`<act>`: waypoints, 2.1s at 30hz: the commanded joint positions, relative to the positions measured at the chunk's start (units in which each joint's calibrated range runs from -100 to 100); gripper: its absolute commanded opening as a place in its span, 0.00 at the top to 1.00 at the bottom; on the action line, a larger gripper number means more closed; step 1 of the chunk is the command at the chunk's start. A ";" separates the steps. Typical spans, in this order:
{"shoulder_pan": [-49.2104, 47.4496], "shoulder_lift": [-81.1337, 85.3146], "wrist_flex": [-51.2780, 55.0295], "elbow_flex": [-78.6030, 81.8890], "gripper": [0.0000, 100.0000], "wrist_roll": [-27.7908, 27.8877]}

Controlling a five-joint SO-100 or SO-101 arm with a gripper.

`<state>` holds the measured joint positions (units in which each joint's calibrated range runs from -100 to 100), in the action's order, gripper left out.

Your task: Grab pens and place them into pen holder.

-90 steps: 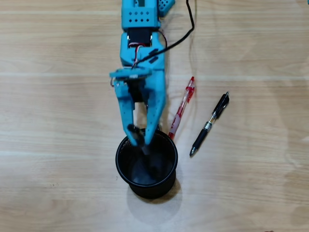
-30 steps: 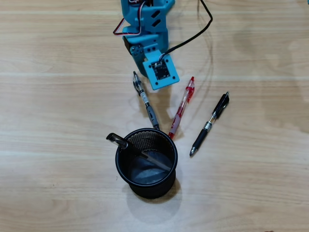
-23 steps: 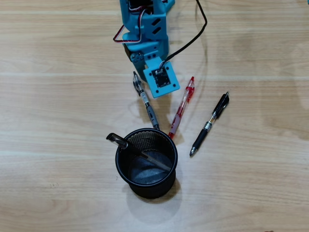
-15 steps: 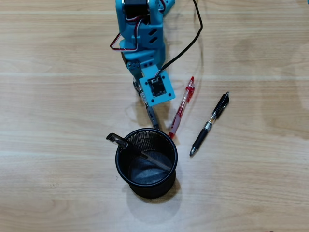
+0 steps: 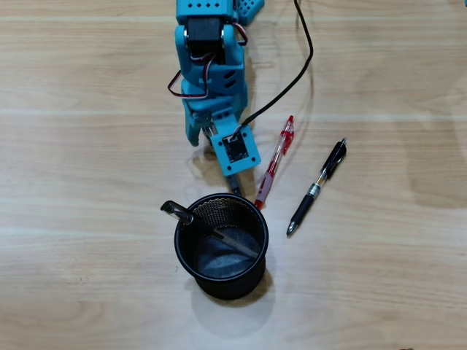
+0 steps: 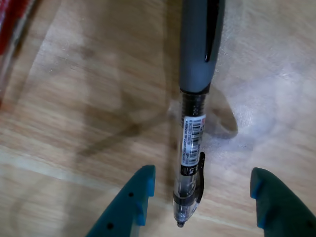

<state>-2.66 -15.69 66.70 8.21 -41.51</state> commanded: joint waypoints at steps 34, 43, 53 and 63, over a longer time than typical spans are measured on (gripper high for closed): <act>3.71 -2.33 8.60 -10.15 0.98 0.18; 5.07 20.10 9.63 -11.05 0.98 -0.12; 0.71 32.70 -5.01 -10.42 0.98 -0.28; -3.01 33.12 -34.71 -4.11 0.98 -3.58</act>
<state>-4.47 15.10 42.13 1.91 -43.79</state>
